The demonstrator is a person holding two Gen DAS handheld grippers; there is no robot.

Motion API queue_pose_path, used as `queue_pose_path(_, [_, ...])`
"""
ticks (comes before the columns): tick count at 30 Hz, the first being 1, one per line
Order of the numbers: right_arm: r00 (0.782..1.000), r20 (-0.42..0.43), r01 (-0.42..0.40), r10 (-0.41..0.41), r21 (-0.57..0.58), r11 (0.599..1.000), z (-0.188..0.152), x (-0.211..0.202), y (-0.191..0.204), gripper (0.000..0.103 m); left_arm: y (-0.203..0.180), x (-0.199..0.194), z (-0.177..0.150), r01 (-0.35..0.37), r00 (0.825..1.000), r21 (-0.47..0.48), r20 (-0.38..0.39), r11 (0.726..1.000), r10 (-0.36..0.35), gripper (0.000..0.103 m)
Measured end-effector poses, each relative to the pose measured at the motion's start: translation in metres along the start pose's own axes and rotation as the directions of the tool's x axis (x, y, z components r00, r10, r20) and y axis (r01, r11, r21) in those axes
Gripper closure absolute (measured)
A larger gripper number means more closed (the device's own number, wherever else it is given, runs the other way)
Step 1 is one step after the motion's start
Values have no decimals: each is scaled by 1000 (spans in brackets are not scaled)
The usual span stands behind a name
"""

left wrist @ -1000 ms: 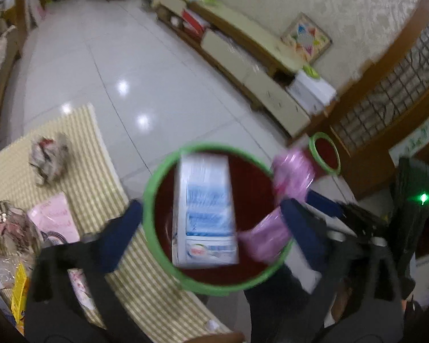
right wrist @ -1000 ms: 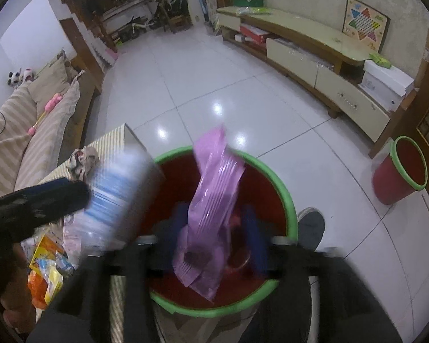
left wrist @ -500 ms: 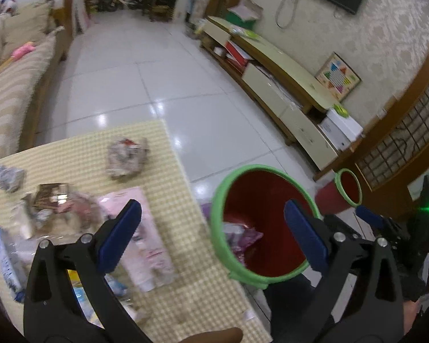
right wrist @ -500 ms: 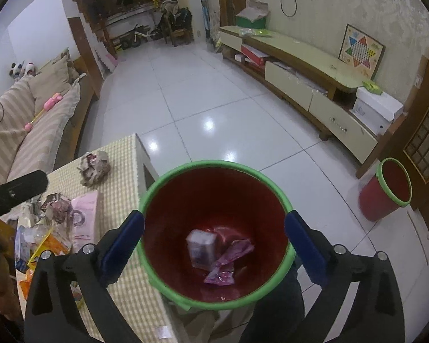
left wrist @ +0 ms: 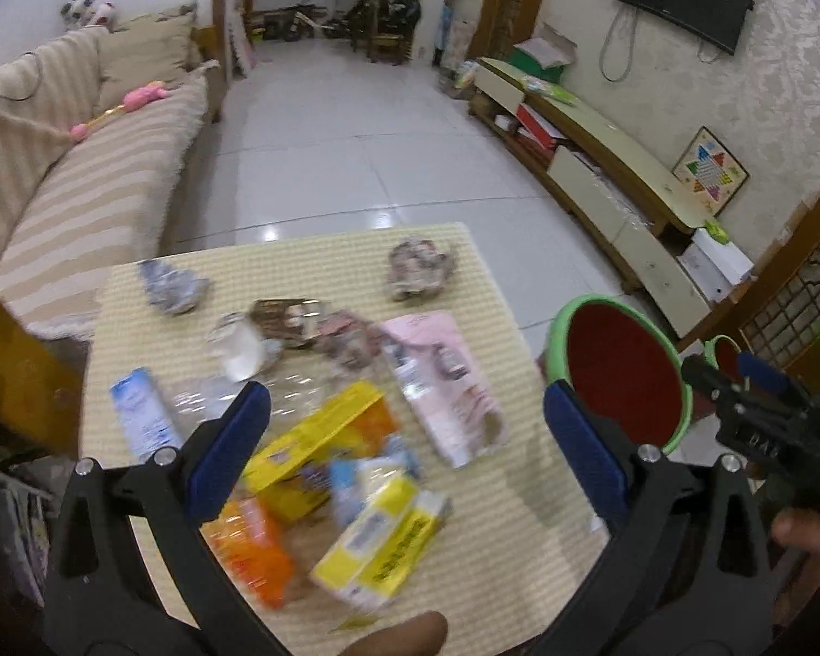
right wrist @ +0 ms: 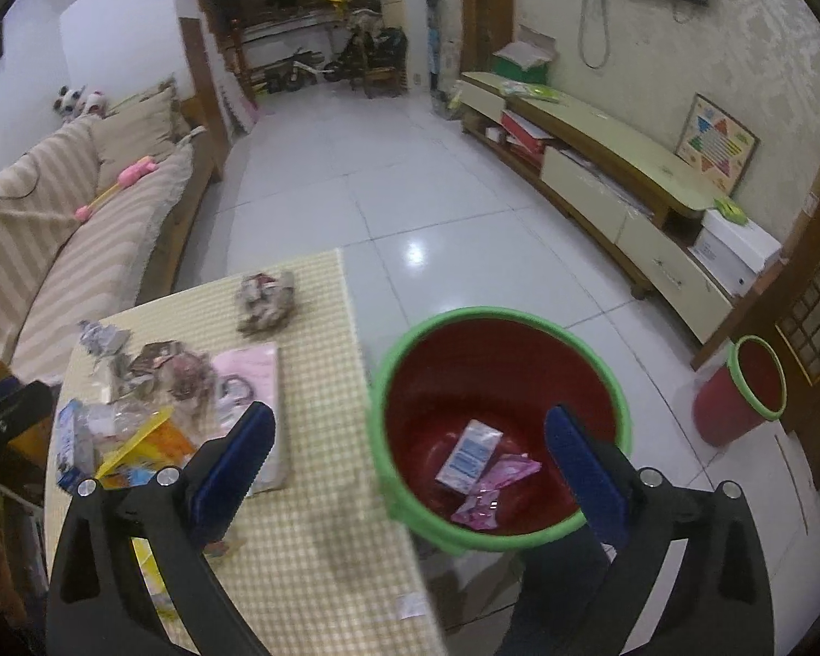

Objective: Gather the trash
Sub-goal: 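Move both open tools back over the table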

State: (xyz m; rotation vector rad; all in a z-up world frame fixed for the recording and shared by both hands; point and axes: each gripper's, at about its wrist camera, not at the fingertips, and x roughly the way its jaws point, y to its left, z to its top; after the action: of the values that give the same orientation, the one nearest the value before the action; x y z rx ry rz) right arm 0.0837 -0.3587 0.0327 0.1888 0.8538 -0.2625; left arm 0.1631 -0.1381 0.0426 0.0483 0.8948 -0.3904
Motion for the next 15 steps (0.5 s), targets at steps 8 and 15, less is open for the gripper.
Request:
queue_pose_path(8, [997,-49,-69,65,-80,994,-16,3,57,8,59,-34,-38,-101,994,-39,36,994,102,5])
queue_pose_path(15, [994,-75,-91,80,-159,983,-29,9,94,8,109,-46,-62,-110,993,-137,17,984,113,5])
